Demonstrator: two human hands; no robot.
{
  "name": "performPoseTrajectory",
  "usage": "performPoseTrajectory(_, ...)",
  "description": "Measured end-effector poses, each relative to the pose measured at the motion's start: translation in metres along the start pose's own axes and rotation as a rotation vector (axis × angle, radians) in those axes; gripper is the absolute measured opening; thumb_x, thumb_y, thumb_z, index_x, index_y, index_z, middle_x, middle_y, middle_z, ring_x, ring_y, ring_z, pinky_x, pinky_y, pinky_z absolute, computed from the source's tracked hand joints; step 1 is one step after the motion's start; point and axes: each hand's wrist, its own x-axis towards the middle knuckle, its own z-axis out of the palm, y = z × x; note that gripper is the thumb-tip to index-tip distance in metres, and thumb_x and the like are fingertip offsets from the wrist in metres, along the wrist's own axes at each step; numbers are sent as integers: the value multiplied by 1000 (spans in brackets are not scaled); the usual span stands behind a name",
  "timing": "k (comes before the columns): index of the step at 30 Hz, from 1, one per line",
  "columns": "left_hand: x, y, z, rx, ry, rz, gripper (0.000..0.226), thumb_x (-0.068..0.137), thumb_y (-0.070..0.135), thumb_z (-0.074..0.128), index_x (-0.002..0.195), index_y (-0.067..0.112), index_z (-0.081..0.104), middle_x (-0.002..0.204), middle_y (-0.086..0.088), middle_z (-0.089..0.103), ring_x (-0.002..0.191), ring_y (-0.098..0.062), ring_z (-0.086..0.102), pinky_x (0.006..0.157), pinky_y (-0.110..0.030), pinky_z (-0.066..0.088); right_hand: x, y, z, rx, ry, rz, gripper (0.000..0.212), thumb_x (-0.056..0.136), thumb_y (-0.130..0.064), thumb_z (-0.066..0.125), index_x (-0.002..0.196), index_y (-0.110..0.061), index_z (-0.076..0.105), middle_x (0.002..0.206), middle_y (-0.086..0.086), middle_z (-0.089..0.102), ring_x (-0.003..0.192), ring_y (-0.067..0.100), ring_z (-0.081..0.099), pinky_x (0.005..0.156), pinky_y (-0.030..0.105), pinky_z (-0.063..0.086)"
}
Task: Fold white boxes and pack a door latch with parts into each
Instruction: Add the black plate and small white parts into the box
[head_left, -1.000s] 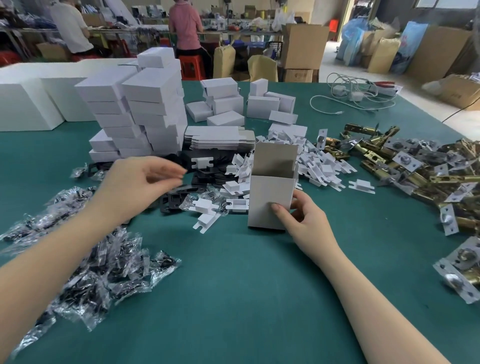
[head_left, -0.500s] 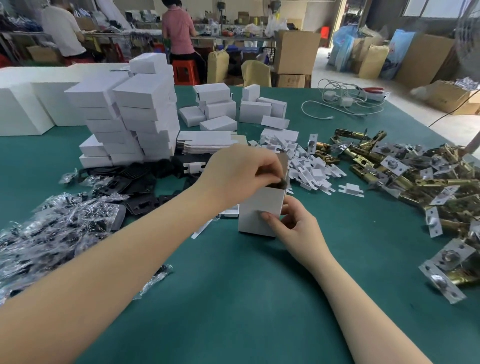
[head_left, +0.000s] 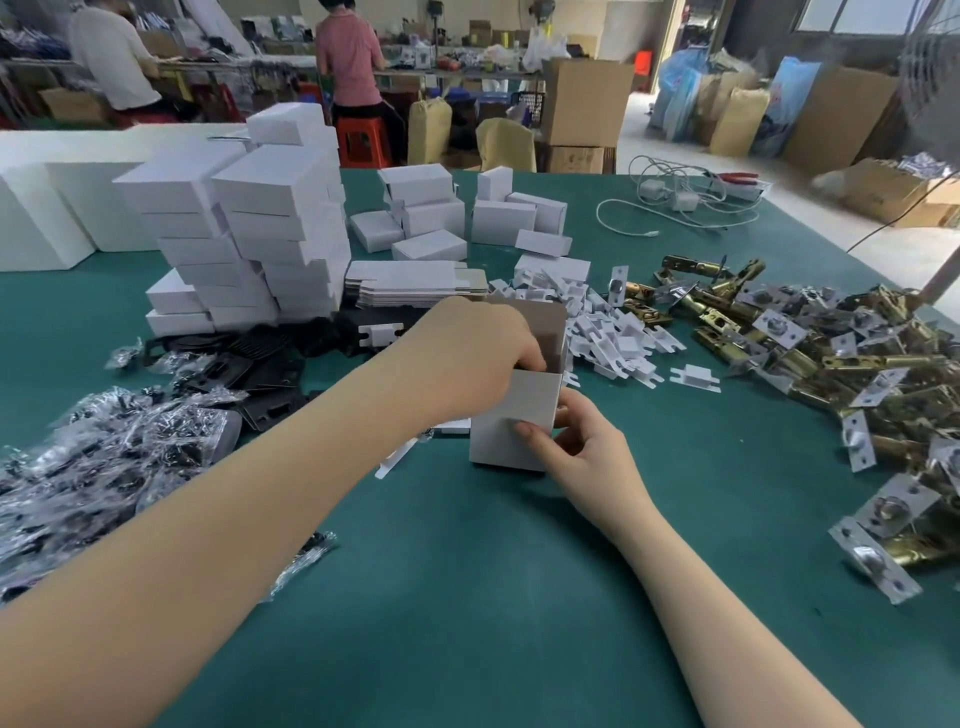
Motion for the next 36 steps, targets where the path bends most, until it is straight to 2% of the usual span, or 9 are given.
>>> performPoseTrajectory(5, -19, 3, 18, -185, 359, -38, 37, 89, 17, 48, 115, 30, 70, 108, 7, 67, 107, -19, 57, 97, -34, 33, 0, 0, 0, 6, 6, -6, 39, 76, -60, 64, 113, -53, 56, 89, -18, 66, 57, 3, 49, 57, 14, 43)
performPoseTrajectory(9, -30, 12, 42, -130, 493, -78, 22, 89, 19, 56, 104, 27, 70, 89, 10, 72, 110, -16, 59, 111, -34, 16, 0, 2, -1, -6, 12, -2, 36, 78, -55, 65, 112, -54, 56, 89, -16, 66, 58, 4, 49, 58, 16, 44)
performPoseTrajectory(14, -28, 8, 60, -403, 838, -107, 27, 87, 17, 59, 113, 15, 67, 117, 0, 64, 111, -18, 57, 99, -35, 41, 0, 3, -1, -4, 0, -20, 32, 84, -47, 68, 114, -48, 59, 89, -16, 66, 58, 4, 49, 58, 13, 42)
performPoseTrajectory(16, -28, 8, 72, -724, 844, -174, 38, 89, 19, 57, 127, 21, 52, 124, -2, 53, 114, -15, 52, 93, -20, 43, -1, 2, 0, -12, 13, -39, 31, 85, -45, 69, 115, -47, 60, 89, -17, 66, 60, 4, 50, 59, 13, 42)
performPoseTrajectory(19, -28, 14, 89, -1163, 769, -304, 33, 93, 25, 51, 120, 40, 41, 120, 10, 54, 104, -2, 60, 84, -8, 42, -1, -1, 1, -60, 43, -109, 27, 87, -42, 64, 113, -49, 59, 91, -21, 66, 74, 5, 58, 66, 15, 45)
performPoseTrajectory(24, -34, 15, 116, -999, 906, -228, 28, 100, 33, 48, 126, 43, 49, 120, 29, 56, 106, -4, 60, 88, -12, 44, -7, -5, 5, -51, 166, -233, 57, 94, -32, 57, 138, -58, 33, 106, -28, 60, 96, 3, 61, 81, 9, 44)
performPoseTrajectory(28, -38, 15, 117, -888, 919, -187, 30, 100, 33, 48, 129, 42, 49, 124, 37, 50, 103, 2, 56, 84, -8, 44, -11, -8, 6, -29, 250, -298, 55, 90, -31, 56, 132, -59, 34, 115, -31, 57, 98, 3, 63, 84, 11, 46)
performPoseTrajectory(33, -36, 11, 119, -865, 911, -135, 25, 100, 24, 47, 115, 20, 66, 114, 6, 61, 112, 6, 51, 89, -13, 44, -11, -15, 6, -80, 262, -415, 39, 93, -21, 57, 123, -45, 52, 121, -26, 55, 103, -1, 59, 87, 15, 47)
performPoseTrajectory(36, -34, 12, 114, -921, 910, -175, 27, 100, 26, 42, 100, 21, 69, 103, 3, 64, 110, 1, 53, 93, -11, 39, -8, -26, 5, -29, 302, -423, 20, 98, -27, 50, 104, -43, 59, 105, -20, 64, 99, 0, 59, 82, 11, 43)
